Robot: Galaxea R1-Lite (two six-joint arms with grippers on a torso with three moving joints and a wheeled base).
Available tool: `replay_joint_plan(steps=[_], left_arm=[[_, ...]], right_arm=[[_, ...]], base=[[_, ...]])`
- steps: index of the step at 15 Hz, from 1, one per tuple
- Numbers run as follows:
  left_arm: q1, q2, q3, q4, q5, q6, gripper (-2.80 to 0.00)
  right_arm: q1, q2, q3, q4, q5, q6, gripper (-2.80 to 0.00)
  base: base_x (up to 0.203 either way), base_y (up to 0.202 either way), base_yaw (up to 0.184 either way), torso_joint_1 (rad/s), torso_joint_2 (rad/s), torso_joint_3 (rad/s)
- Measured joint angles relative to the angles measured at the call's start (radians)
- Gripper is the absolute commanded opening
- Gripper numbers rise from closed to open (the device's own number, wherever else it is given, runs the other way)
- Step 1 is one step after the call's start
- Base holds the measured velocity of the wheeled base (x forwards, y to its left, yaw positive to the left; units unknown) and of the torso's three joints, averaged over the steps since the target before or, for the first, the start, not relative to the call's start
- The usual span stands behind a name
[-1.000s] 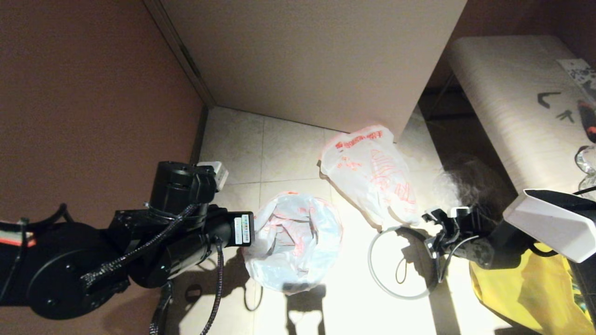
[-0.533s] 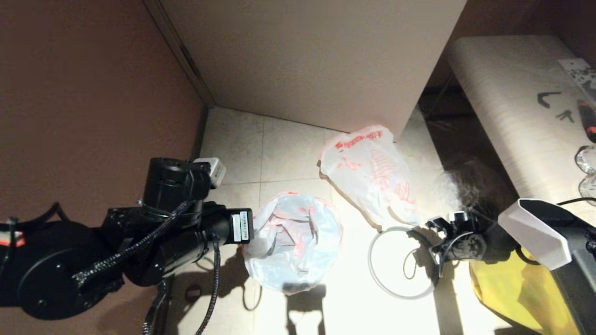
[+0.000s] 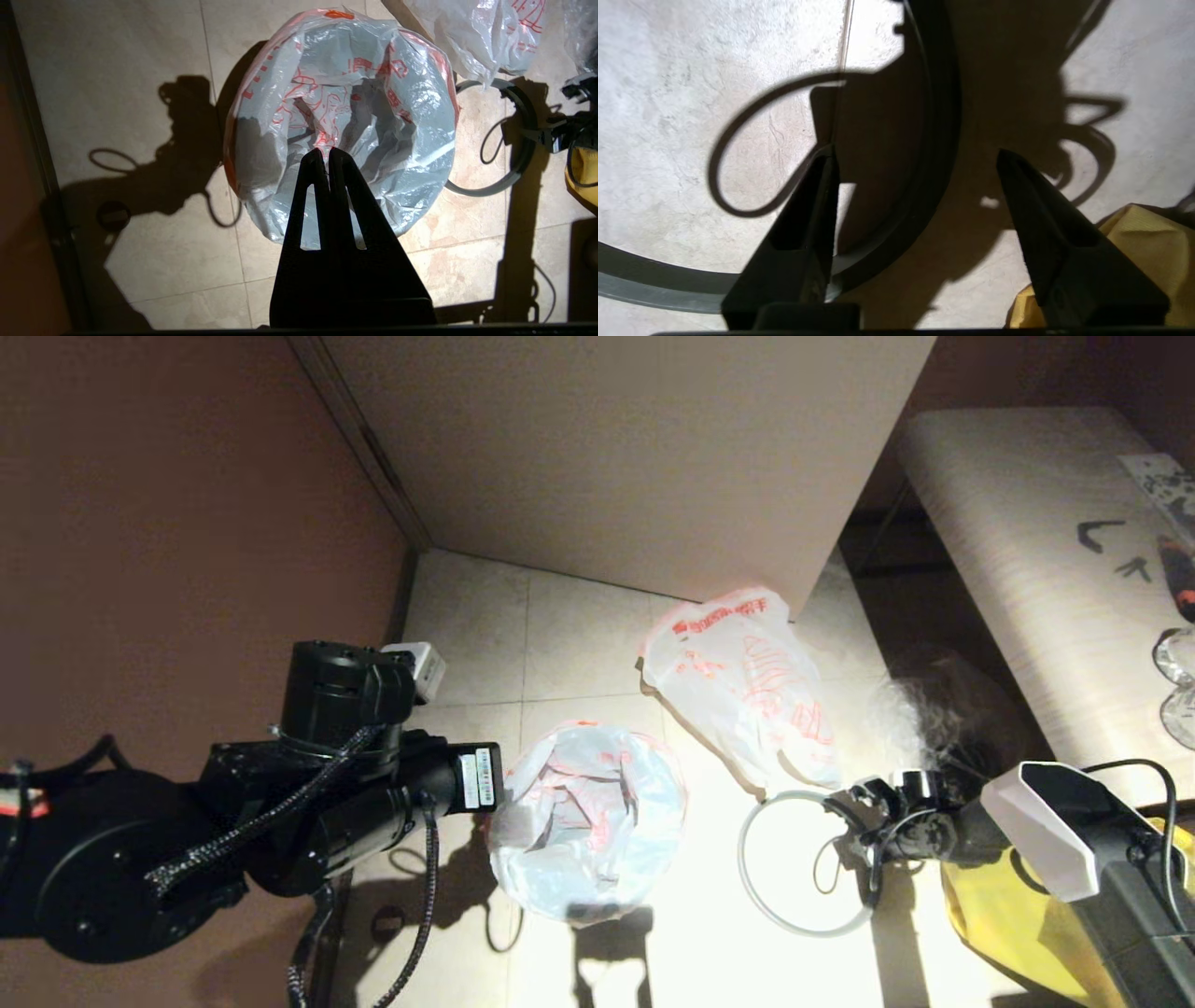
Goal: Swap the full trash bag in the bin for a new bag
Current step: Place the trash can ring on the trash can
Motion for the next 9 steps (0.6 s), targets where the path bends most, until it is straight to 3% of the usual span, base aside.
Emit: replay_joint_plan(steps=[4, 5, 9], left_arm=[[0.021, -0.002, -0.006, 0.0, -0.003, 0.002, -2.8], [0.022, -0.003, -0.008, 0.0, -0.003, 0.001, -2.8], [0.023, -0.006, -0.009, 0.0, -0.001, 0.002, -2.8]], right_arm=[[-0.011, 0.048, -0.059, 0.026, 0.0, 0.0, 0.0], [-0.013, 0.055, -0.067, 0.028, 0.0, 0.0, -2.8], [-0.015, 0.069, -0.082, 0.058, 0.0, 0.0, -2.8]], base=[[0.0, 0.0, 0.0, 0.0, 0.0, 0.0], [0.0, 0.0, 0.0, 0.0, 0.0, 0.0], [0.0, 0.0, 0.0, 0.0, 0.0, 0.0]])
